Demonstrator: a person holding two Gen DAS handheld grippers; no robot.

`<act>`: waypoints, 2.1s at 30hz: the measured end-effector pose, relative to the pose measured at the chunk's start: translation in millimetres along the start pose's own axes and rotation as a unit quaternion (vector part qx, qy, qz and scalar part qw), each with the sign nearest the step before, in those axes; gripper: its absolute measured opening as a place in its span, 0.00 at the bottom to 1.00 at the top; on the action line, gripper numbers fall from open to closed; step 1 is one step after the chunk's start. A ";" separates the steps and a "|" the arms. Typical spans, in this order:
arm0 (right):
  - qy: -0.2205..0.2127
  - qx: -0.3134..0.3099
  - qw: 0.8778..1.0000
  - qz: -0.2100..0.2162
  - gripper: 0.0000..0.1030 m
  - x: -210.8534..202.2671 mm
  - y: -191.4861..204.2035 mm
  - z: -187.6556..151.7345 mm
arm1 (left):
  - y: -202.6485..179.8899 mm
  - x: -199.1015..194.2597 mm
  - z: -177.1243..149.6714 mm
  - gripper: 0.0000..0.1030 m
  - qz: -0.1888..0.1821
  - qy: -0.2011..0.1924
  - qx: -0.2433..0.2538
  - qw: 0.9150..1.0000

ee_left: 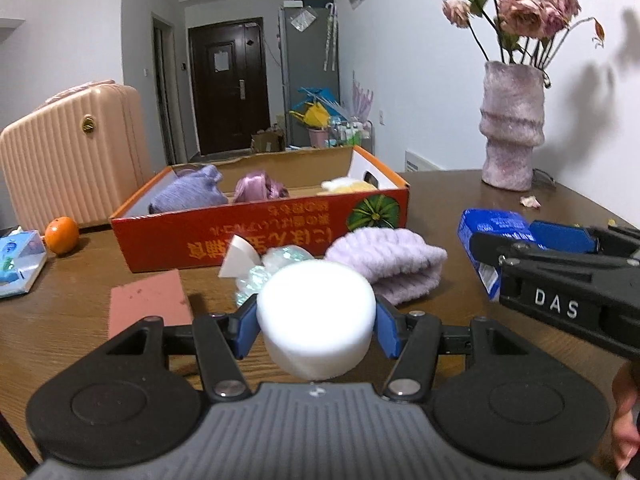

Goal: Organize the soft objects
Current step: 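Lift and carry the white sponge and handkerchief pack over the cardboard box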

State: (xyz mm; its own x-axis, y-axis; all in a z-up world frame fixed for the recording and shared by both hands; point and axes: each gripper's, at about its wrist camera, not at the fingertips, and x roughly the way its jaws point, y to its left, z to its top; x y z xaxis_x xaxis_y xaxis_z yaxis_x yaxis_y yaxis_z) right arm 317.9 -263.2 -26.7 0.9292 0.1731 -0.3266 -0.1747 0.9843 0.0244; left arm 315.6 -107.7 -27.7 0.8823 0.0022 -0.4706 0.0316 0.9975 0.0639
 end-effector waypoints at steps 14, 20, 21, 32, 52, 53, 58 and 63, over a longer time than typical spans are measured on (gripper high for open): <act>0.042 0.000 0.999 -0.028 0.60 9.4 20.3 -2.3 | 48.7 -3.9 6.3 0.57 0.018 -0.010 -0.032 0.999; 0.130 0.024 0.990 -0.053 0.71 33.9 6.9 -11.3 | 56.0 -4.3 3.3 0.57 0.002 0.000 -0.032 0.999; 0.140 0.028 0.988 -0.053 0.71 36.9 5.2 -12.9 | 56.1 -3.9 3.0 0.57 0.001 0.001 -0.032 1.000; 0.140 0.043 0.989 -0.035 0.53 32.9 3.4 -11.7 | 54.9 -4.1 2.9 0.57 0.002 -0.002 -0.029 1.000; 0.032 0.052 0.998 -0.017 0.52 14.9 16.1 12.7 | 61.4 -7.6 19.5 0.57 0.009 -0.036 -0.040 0.998; 0.028 0.055 0.998 -0.016 0.52 15.5 17.0 13.7 | 62.2 -6.6 21.0 0.57 0.010 -0.037 -0.041 0.998; 0.008 0.060 0.998 -0.008 0.52 22.5 23.2 20.8 | 67.0 -1.2 29.1 0.57 0.009 -0.044 -0.048 0.998; -0.003 0.057 0.998 0.001 0.52 34.9 34.6 27.1 | 73.7 4.8 37.7 0.57 0.012 -0.051 -0.055 0.997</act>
State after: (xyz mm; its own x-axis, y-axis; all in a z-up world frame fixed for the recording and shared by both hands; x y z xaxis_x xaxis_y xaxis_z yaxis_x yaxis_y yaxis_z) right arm 353.1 -222.2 -11.7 0.9306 0.1746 -0.3218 -0.1383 0.9815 0.1326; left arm 339.9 -36.9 7.9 0.9258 0.0247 -0.3772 -0.0370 0.9990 -0.0256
